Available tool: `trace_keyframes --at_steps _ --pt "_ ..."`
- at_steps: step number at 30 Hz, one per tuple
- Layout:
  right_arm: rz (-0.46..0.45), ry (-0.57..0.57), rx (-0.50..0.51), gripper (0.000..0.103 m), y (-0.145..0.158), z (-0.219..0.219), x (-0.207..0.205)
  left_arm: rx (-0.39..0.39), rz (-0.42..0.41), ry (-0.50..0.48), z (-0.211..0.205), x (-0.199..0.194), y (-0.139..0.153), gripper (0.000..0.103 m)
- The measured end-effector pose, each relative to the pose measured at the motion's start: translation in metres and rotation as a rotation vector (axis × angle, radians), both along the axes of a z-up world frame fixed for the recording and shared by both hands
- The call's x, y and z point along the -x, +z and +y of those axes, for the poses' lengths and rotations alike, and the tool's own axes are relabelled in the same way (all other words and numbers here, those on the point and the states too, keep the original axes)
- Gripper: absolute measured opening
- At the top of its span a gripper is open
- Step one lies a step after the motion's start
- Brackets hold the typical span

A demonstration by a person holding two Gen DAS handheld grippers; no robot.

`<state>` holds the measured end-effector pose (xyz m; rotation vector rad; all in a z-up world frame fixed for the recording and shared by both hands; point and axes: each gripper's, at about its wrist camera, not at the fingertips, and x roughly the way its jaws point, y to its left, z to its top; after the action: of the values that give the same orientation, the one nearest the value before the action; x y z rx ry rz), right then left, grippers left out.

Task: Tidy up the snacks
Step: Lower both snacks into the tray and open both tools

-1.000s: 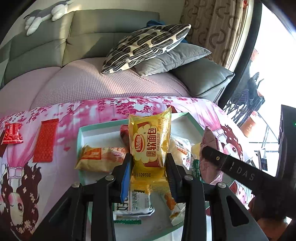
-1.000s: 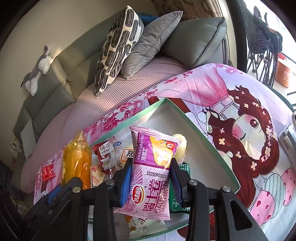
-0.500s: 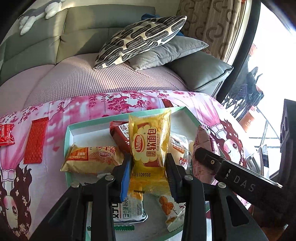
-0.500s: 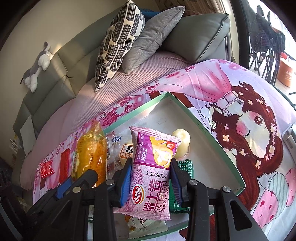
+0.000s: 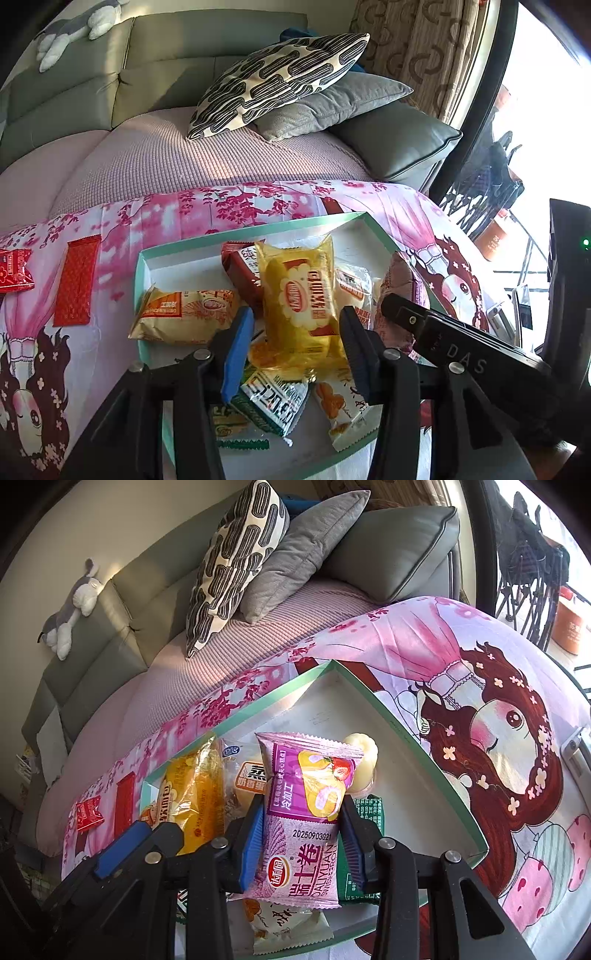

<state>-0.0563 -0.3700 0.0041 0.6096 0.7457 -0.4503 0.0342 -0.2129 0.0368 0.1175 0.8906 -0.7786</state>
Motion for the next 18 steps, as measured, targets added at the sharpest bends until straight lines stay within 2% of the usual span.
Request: trace_keyframes --at_steps 4,8,12,18 --pt "0.003 -0.006 -0.003 0.047 0.0 -0.001 0.001 -0.003 -0.005 0.014 0.005 -0.001 0.004 0.055" --pt "-0.002 -0.006 0.005 0.054 0.002 -0.001 0.002 -0.003 -0.005 0.035 0.013 -0.003 0.007 0.055" --pt "-0.001 0.0 0.013 0.058 0.004 0.001 0.003 -0.019 -0.002 0.095 0.027 -0.011 0.008 0.056" --pt "0.007 0.032 0.048 0.058 0.009 0.009 -0.001 -0.048 0.005 0.202 0.052 -0.026 0.004 0.057"
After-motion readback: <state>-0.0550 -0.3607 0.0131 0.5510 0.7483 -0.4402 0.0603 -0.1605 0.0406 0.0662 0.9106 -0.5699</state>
